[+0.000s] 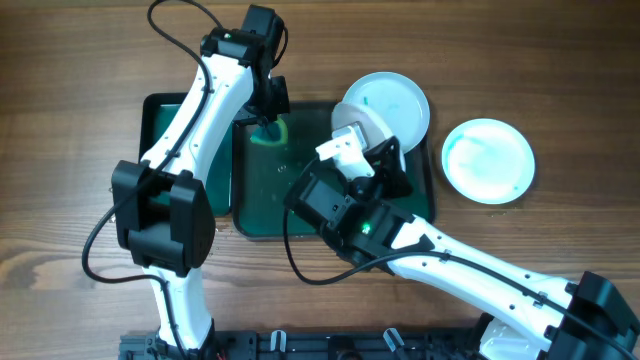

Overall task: Clean dirty plates on tray and stack at the side
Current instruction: 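Carry the plate right with the right gripper, stack on cleaned plate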

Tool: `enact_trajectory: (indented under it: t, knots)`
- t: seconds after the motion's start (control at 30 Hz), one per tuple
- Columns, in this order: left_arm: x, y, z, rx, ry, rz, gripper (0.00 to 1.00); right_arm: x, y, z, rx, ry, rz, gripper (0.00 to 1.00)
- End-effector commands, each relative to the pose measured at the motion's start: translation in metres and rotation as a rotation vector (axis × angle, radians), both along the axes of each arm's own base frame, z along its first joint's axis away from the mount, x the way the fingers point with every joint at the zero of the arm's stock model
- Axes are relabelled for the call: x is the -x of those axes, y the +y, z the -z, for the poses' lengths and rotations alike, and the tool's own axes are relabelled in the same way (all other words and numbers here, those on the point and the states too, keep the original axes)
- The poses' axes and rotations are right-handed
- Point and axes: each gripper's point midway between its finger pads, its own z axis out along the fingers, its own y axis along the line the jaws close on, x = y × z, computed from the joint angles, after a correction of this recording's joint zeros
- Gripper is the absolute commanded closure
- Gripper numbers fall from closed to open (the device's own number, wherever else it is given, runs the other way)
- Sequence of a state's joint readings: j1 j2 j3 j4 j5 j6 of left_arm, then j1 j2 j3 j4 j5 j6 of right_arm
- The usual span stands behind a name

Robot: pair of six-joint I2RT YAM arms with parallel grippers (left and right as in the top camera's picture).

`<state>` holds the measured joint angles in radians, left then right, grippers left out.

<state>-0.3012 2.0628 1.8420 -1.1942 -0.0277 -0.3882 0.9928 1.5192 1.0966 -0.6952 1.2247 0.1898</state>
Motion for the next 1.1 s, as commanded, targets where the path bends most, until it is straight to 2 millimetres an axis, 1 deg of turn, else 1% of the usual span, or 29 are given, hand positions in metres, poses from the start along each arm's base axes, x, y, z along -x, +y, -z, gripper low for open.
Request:
enact_trajectory:
  t: [0.0, 0.03, 0.1, 0.17, 0.23, 0.27, 0.3, 0.37, 0.4, 0.5, 0.57, 0.63, 0.67, 0.7, 0.77, 0.8, 0.87, 0.93, 1.0, 1.07]
  knots:
    - [-0.003, -0.004, -0.011, 0.019, -0.025, -0.005, 0.96, 0.013, 0.012, 0.042, -0.206, 0.229, -0.055, 0.96]
    - [-0.002, -0.003, -0.011, 0.018, -0.022, -0.005, 0.96, 0.018, 0.011, 0.054, -0.275, 0.286, -0.03, 0.96]
    - [-0.001, -0.003, -0.011, 0.016, -0.017, -0.005, 0.96, 0.026, 0.009, 0.072, -0.415, 0.373, 0.036, 0.96]
    - [-0.001, -0.003, -0.011, 0.016, -0.018, -0.005, 0.96, 0.032, 0.014, 0.088, -0.56, 0.498, 0.067, 0.96]
    - [-0.001, -0.003, -0.011, 0.016, -0.018, -0.005, 0.96, 0.031, 0.018, 0.092, -0.668, 0.57, 0.068, 0.95]
    - [-0.001, -0.003, -0.011, 0.016, -0.018, -0.005, 0.96, 0.028, 0.017, 0.09, -0.715, 0.588, 0.069, 0.96]
    - [-0.001, -0.003, -0.011, 0.016, -0.018, -0.005, 0.96, 0.022, 0.016, 0.083, -0.797, 0.615, 0.046, 0.96]
    - [-0.001, -0.003, -0.011, 0.017, -0.017, -0.005, 0.96, 0.014, 0.008, 0.071, -0.902, 0.618, 0.04, 0.96]
    - [-0.001, -0.003, -0.011, 0.016, -0.017, -0.005, 0.96, 0.006, -0.006, 0.058, -1.007, 0.607, 0.059, 0.96]
    - [-0.001, -0.003, -0.011, 0.016, -0.017, -0.005, 0.96, -0.007, -0.043, 0.043, -1.149, 0.57, 0.127, 0.96]
    - [-0.001, -0.003, -0.011, 0.016, -0.018, -0.005, 0.96, -0.013, -0.077, 0.04, -1.219, 0.529, 0.213, 0.96]
    - [-0.001, -0.003, -0.011, 0.016, -0.018, -0.005, 0.96, -0.017, -0.117, 0.042, -1.265, 0.483, 0.33, 0.96]
    - [-0.001, -0.003, -0.011, 0.016, -0.018, -0.005, 0.96, -0.017, -0.135, 0.046, -1.278, 0.462, 0.388, 0.96]
    - [-0.001, -0.003, -0.011, 0.017, -0.017, -0.005, 0.96, -0.017, -0.162, 0.051, -1.297, 0.427, 0.472, 0.96]
    - [-0.001, -0.003, -0.011, 0.016, -0.018, -0.005, 0.96, -0.014, -0.191, 0.059, -1.311, 0.389, 0.562, 0.96]
    - [-0.001, -0.003, -0.011, 0.016, -0.018, -0.005, 0.96, -0.01, -0.212, 0.066, -1.313, 0.362, 0.633, 0.96]
    - [-0.001, -0.003, -0.011, 0.016, -0.018, -0.005, 0.96, -0.001, -0.243, 0.082, -1.313, 0.327, 0.749, 0.96]
    - [-0.001, -0.003, -0.011, 0.016, -0.018, -0.005, 0.96, 0.008, -0.264, 0.098, -1.313, 0.31, 0.833, 0.96]
    - [-0.001, -0.003, -0.011, 0.016, -0.018, -0.005, 0.96, 0.015, -0.277, 0.113, -1.314, 0.31, 0.883, 0.95]
    - [-0.001, -0.003, -0.011, 0.016, -0.018, -0.005, 0.96, 0.021, -0.284, 0.13, -1.311, 0.328, 0.914, 0.96]
